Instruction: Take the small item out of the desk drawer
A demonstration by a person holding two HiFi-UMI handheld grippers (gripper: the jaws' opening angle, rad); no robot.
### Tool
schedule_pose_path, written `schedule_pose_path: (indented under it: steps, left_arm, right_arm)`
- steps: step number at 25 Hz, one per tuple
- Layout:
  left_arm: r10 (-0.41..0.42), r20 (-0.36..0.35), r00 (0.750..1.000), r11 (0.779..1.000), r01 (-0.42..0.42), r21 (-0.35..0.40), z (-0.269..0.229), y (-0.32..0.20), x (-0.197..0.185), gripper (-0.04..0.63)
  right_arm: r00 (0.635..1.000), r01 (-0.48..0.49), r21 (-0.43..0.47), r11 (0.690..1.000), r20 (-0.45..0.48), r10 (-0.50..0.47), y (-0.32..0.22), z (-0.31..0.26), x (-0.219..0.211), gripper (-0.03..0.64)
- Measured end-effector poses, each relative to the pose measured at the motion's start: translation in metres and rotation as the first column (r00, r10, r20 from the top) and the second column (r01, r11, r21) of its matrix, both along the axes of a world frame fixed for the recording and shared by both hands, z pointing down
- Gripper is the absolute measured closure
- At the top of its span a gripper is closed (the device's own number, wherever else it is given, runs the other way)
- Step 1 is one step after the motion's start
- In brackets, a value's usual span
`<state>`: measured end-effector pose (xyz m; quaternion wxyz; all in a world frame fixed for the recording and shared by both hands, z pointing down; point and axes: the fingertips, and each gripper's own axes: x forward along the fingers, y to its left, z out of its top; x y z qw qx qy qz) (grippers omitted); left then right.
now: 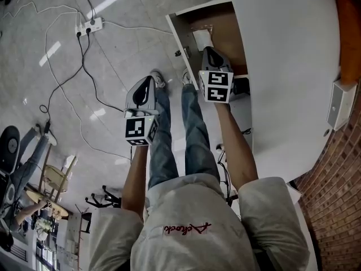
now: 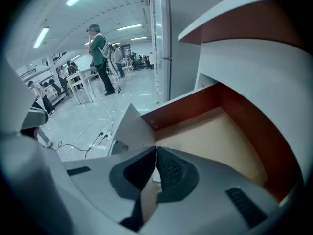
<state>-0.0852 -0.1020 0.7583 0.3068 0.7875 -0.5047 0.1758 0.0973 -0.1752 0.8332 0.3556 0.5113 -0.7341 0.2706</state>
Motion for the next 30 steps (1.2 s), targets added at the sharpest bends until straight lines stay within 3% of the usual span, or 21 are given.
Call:
schedule_pose_path:
  steps: [20,23,30]
  left_arm:
    - [-0.018,-0.01,1.0,1.0,0.018,-0.01,0.009,0.003,-0.008,0.586]
    - [-0.021,-0.008,1.0,1.0,0.021,-0.014,0.011,0.002,-0.009,0.586]
    - [-0.024,-0.009,1.0,0.999,0.023,-0.031,0.017,0.006,-0.014,0.586]
  right_arm:
    - [0.996,-0.053,-0.145,0.988,-0.082,0.041,-0.034,0.066,0.021,0.601]
    - [0.994,-0.063,-0.173,0.983,-0.097,0.046,-0.035,0.077,0.024,0.526]
    - [0.991,-0.068,-0.21,0.975,-0.124,0.042,-0.036,0.095,0.03,0.526]
